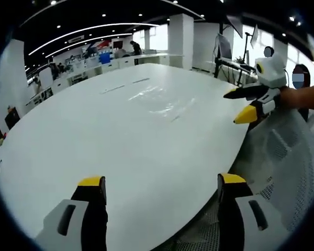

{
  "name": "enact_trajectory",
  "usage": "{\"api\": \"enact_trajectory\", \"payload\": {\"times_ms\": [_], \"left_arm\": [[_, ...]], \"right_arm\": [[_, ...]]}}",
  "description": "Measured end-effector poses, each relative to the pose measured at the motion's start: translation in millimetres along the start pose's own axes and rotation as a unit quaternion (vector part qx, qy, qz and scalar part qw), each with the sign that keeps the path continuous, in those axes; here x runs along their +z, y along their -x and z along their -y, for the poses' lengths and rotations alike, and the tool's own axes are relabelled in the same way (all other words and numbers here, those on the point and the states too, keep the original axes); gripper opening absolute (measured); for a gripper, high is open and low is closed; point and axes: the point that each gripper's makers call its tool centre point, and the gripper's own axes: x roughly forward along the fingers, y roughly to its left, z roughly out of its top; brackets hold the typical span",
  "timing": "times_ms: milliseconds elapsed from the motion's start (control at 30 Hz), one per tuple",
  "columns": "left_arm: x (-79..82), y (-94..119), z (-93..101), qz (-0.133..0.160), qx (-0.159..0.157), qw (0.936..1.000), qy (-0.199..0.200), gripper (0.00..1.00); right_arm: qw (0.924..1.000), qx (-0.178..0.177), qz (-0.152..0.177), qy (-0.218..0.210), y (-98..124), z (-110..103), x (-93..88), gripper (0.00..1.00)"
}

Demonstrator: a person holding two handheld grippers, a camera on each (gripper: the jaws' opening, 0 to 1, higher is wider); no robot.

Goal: Open the resealable bag by pulling the two sides of the seal apart until the entire bag opening is separated and visibly accessible.

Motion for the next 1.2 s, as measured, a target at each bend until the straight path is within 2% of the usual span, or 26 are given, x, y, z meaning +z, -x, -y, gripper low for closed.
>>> {"api": "enact_trajectory", "payload": {"times_ms": [567,1200], "left_arm": [[1.0,1.6,-2.5,0.003,0.005,1.0000,0.001,0.86],[-2.0,0.5,-2.4,-0.005,0.006,1.0000,-0.006,0.85]], "right_arm": [[0.9999,0.004,-0.007,0.007,-0.4,-2.3,-1.9,0.93],[0.9999,0.009,-0.003,-0.007,0.1,-3.2,-0.7,0.94]]}}
